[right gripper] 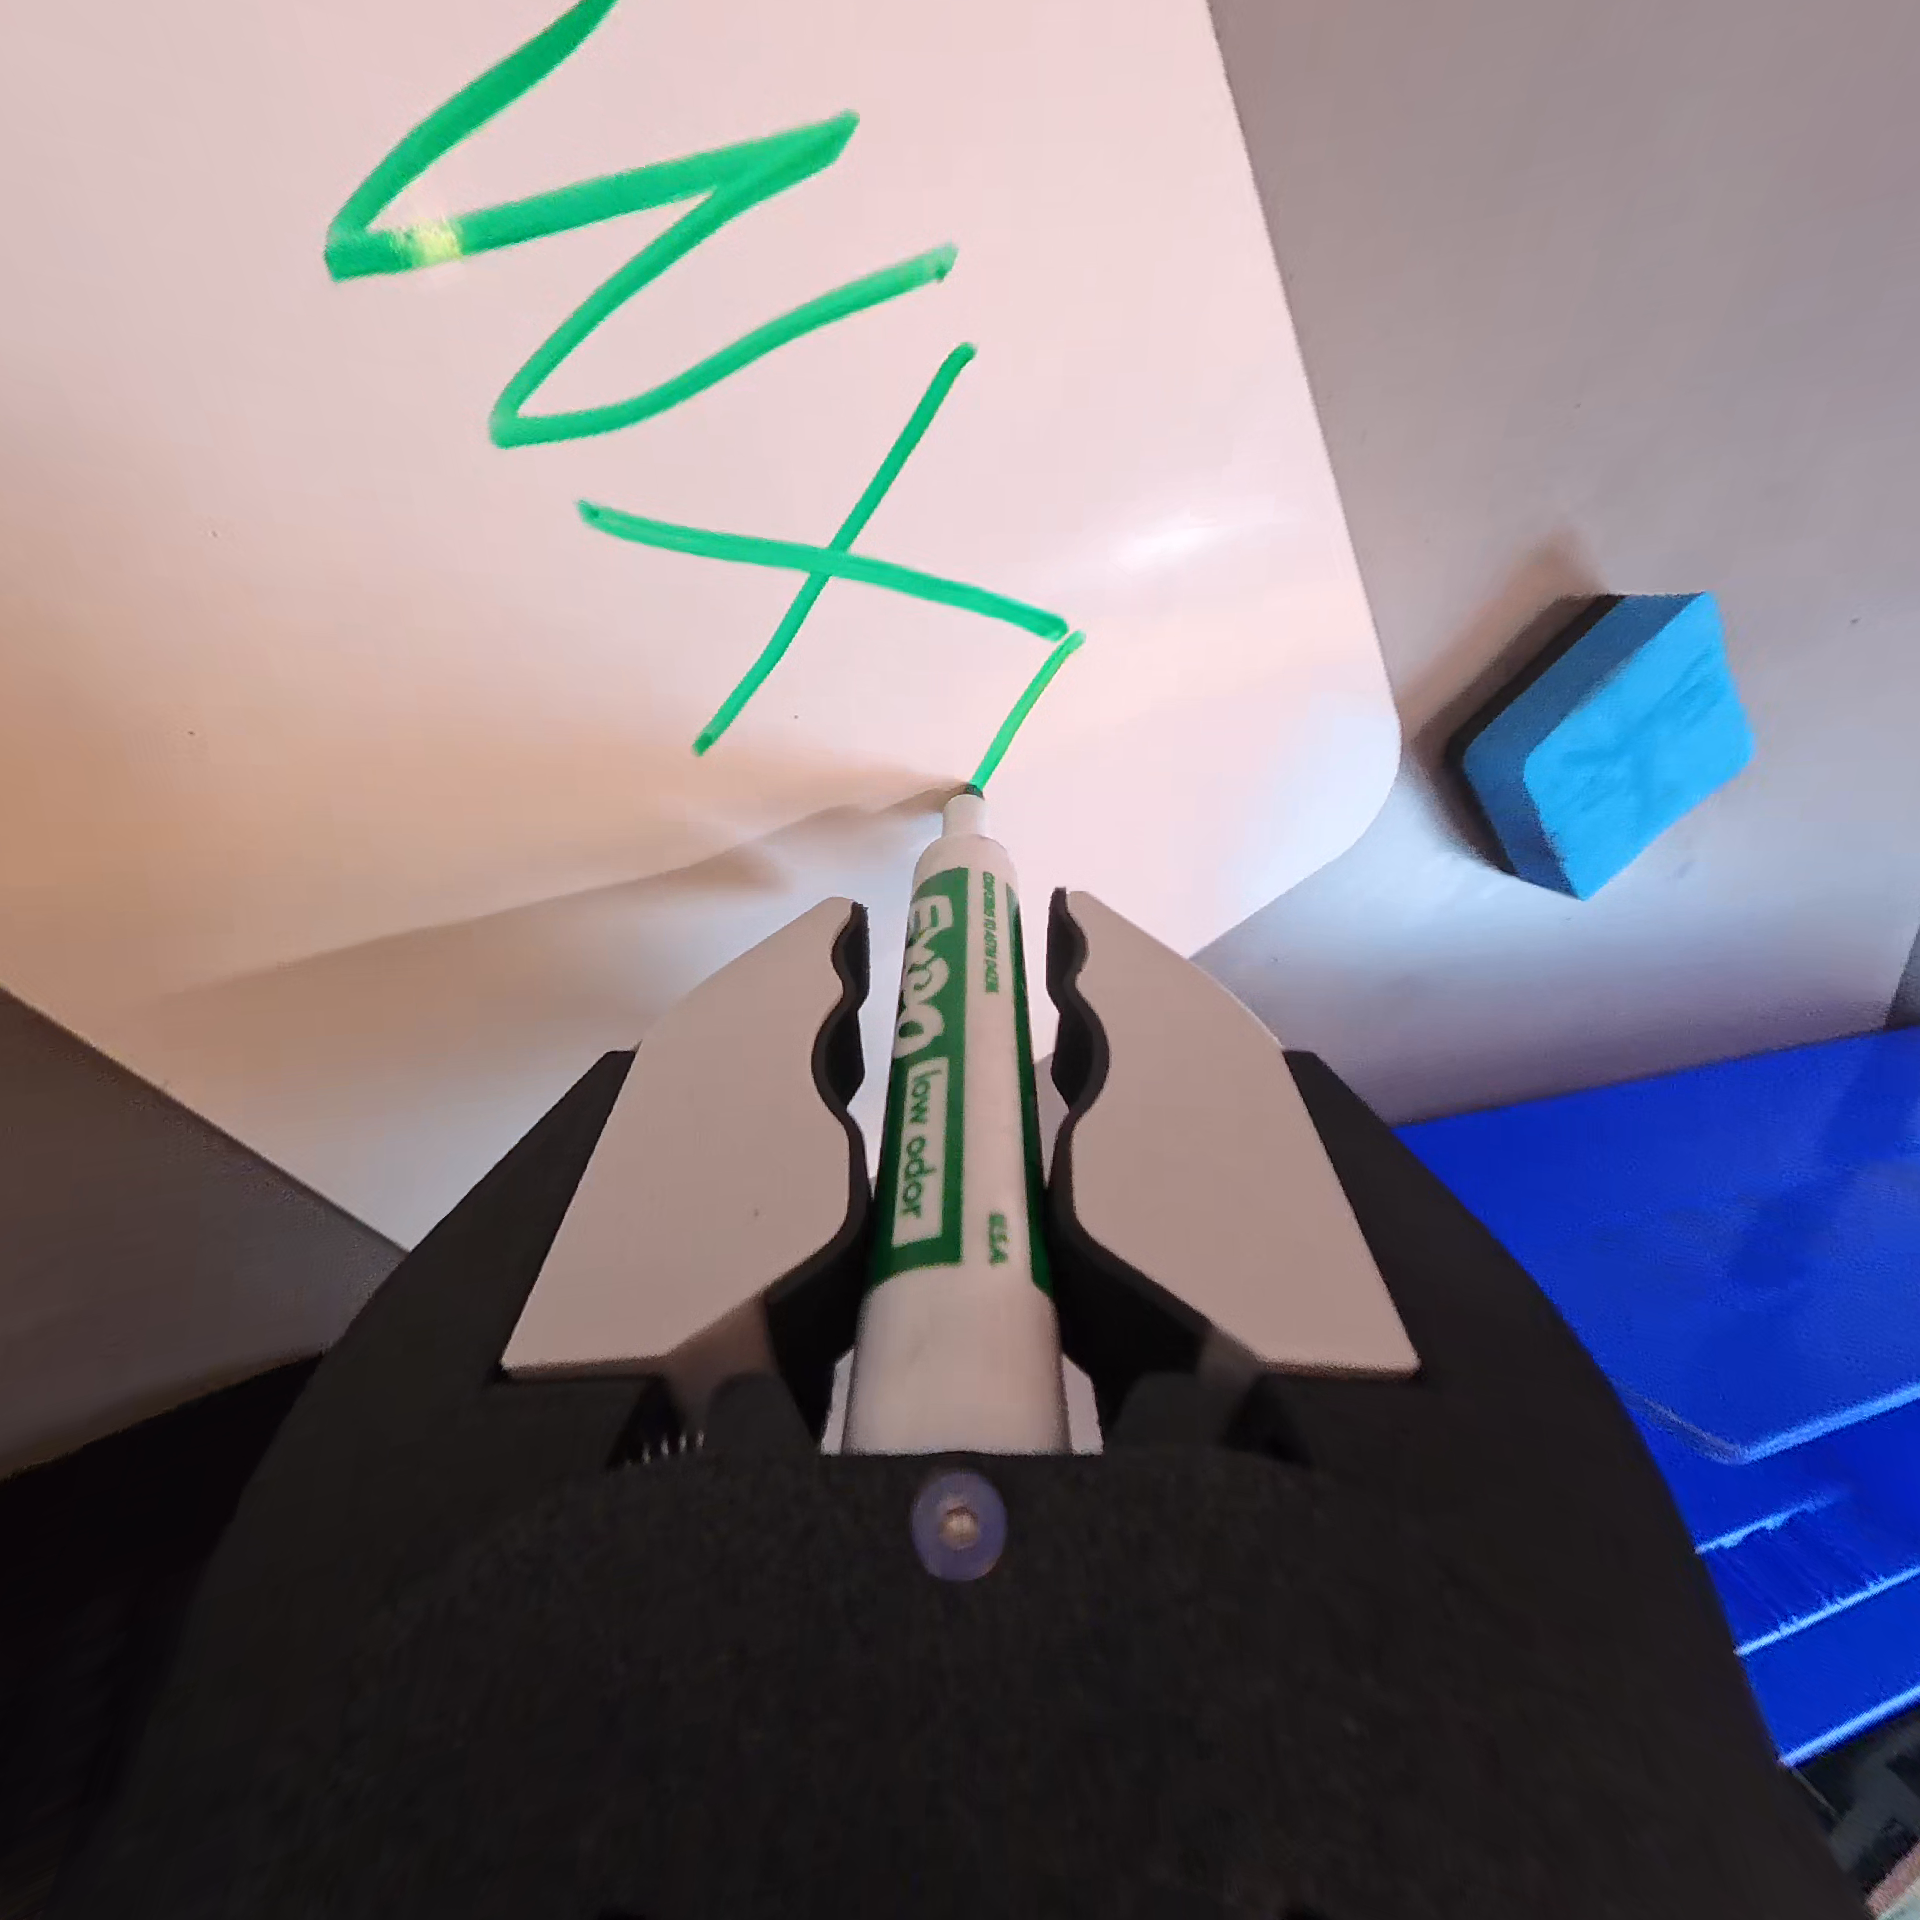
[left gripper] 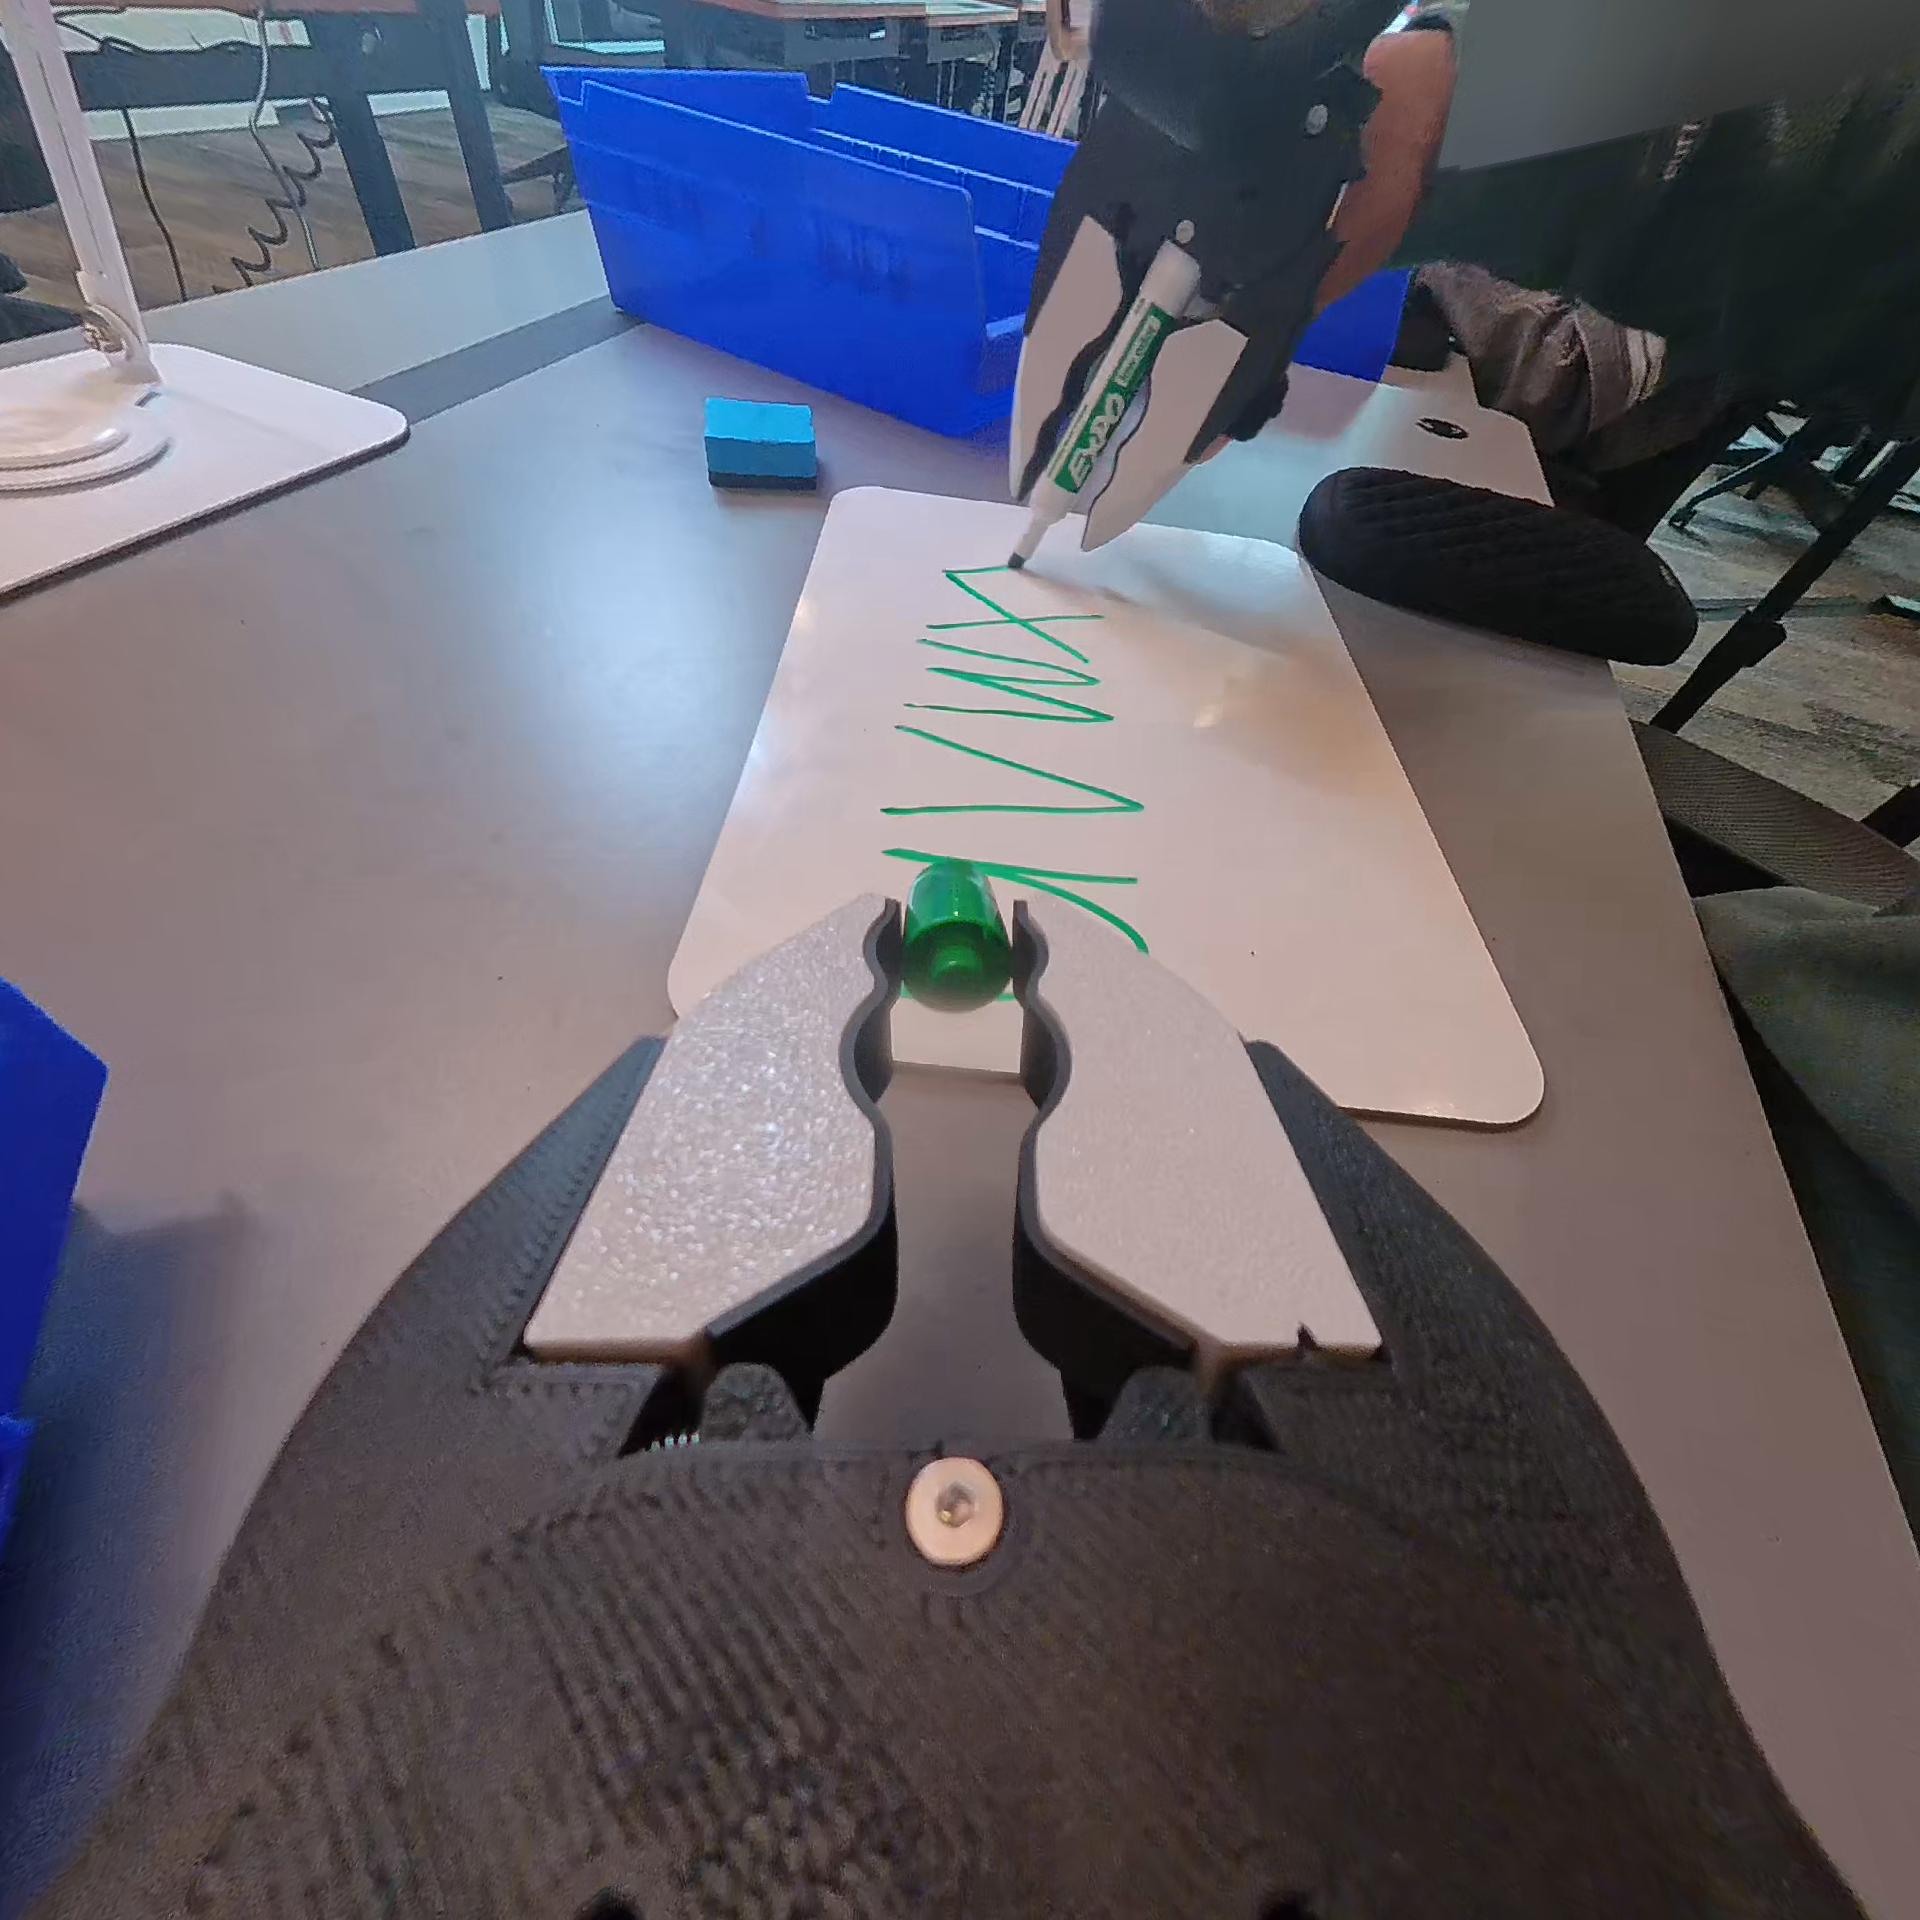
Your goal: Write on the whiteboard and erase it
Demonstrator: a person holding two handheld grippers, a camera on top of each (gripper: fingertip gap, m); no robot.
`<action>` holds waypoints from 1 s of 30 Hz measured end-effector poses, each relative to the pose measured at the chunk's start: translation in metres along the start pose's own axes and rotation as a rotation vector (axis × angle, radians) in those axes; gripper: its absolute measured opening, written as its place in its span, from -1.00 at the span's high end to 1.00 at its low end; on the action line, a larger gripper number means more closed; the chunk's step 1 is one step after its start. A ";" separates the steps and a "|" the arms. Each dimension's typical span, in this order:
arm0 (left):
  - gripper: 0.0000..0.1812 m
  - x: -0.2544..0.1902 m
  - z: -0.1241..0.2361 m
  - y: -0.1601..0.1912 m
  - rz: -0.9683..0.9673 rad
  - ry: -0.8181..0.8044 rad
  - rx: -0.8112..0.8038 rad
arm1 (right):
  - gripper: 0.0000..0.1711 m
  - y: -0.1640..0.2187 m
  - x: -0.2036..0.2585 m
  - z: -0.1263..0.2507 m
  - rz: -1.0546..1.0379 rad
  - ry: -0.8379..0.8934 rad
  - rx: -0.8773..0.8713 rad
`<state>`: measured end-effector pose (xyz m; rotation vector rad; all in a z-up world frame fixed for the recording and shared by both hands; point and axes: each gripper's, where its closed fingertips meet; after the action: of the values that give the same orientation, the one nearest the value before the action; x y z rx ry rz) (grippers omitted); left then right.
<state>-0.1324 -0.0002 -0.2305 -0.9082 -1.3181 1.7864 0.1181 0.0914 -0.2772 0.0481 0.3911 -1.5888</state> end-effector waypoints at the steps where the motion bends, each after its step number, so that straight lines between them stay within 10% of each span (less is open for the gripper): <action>1: 0.78 0.000 0.000 0.000 -0.001 0.000 0.002 | 0.61 0.001 0.001 0.000 0.000 0.004 -0.001; 30: 0.78 0.000 -0.001 0.001 0.009 0.005 0.007 | 0.60 -0.002 -0.003 -0.001 0.002 0.005 -0.002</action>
<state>-0.1321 0.0002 -0.2319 -0.9153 -1.3057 1.7937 0.1157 0.0946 -0.2767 0.0512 0.3968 -1.5865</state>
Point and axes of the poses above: each gripper's, where its closed fingertips meet, z back along the fingers, y out of its underside, x = y × z across the jaws, and after that the axes turned 5 degrees about -x, right-handed
